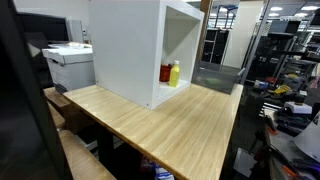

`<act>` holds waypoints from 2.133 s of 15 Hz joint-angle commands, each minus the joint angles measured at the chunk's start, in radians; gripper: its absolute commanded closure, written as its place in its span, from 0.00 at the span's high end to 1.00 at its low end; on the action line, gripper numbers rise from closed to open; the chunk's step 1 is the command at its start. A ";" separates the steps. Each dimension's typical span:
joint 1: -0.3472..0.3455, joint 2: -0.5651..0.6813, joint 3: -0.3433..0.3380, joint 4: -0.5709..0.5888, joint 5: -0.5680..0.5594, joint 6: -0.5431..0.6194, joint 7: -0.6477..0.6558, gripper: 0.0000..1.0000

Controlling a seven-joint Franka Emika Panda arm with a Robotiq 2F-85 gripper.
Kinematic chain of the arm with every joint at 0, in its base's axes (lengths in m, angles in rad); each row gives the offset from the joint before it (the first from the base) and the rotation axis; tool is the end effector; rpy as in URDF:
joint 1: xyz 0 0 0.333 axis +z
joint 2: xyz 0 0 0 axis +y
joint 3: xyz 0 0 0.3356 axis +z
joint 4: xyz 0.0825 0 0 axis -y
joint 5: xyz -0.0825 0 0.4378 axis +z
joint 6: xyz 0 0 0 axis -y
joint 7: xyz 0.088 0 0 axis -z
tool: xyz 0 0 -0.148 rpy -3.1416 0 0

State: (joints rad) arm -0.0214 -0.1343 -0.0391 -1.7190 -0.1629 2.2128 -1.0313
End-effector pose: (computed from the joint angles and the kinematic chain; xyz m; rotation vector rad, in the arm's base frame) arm 0.6320 -0.0506 0.6857 2.2821 1.2836 0.6197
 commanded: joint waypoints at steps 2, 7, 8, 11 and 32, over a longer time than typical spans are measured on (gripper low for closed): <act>0.011 0.004 -0.010 0.023 0.025 0.036 -0.031 0.06; 0.012 0.022 -0.011 0.054 0.041 0.051 -0.030 0.06; 0.012 0.034 -0.011 0.063 0.049 0.060 -0.031 0.06; 0.010 0.056 -0.010 0.073 0.061 0.078 -0.030 0.06; -0.004 0.148 0.004 0.119 0.092 0.108 -0.018 0.06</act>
State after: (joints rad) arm -0.0200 0.0088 -0.0383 -1.6034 -0.0916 2.3243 -1.0313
